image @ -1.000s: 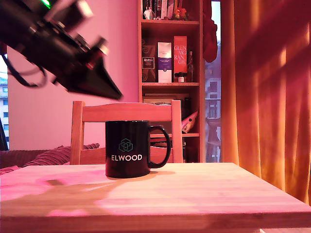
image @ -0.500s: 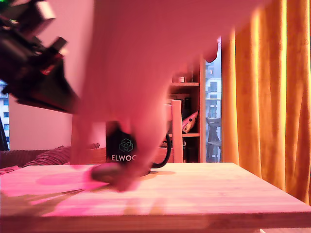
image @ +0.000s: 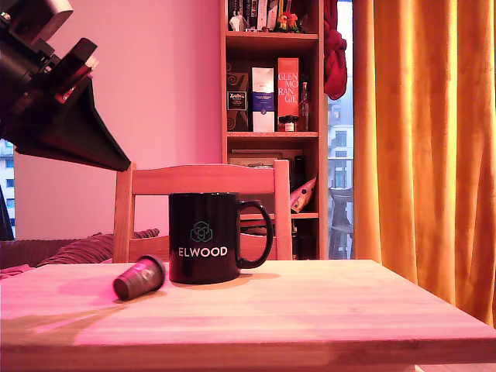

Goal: Pick up the coffee capsules on the table and drop them inside the coffee cup

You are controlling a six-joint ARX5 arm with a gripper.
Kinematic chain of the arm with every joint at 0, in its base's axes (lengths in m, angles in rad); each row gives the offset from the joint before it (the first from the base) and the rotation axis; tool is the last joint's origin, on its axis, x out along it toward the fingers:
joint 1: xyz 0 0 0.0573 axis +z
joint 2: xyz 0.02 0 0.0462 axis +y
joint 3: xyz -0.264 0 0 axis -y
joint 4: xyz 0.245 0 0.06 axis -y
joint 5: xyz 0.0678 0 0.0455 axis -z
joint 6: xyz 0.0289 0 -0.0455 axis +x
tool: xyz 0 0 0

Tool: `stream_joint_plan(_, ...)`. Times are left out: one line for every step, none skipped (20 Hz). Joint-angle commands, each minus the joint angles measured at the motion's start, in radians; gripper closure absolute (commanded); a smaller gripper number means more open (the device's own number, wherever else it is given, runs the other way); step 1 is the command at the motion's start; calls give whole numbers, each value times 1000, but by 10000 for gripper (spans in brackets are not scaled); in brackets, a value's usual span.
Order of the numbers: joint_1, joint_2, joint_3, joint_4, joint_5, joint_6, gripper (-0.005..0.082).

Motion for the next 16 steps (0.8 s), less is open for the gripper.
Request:
stream_joint_plan(-20,3,-45,-2,-3,-6,793)
stream_joint_plan(-31,2,-53,-4,-6,-13,793)
stream_joint_plan(-45,2,-61,3,-17,-12,793)
stream_joint_plan(-57,2,-74,29,-29,-12,793)
stream_joint_plan(-69,2,-98,79,-32,-14,793)
stream_joint_plan(-79,-3,-124,118,-32,-21,793)
stream_joint_plan(-87,-3,-153,168,-32,-40,793)
stream_joint_plan(-95,-4,-184,203,-34,-40,793)
stream_joint_plan(-101,-4,-208,227,-36,-50,793)
stream_joint_plan(-106,-4,-227,243,-37,-58,793)
stream_joint_plan(-113,-4,-242,259,-44,-72,793)
stream_joint_plan(-121,-9,-253,266,-61,-74,793)
stream_joint_plan(-131,-10,-257,267,-85,-85,793)
stream_joint_plan(-144,-13,-257,264,-111,-96,793)
stream_joint_plan(-159,-19,-257,258,-143,-97,793)
stream_joint_plan(-177,-26,-257,254,-166,-114,793)
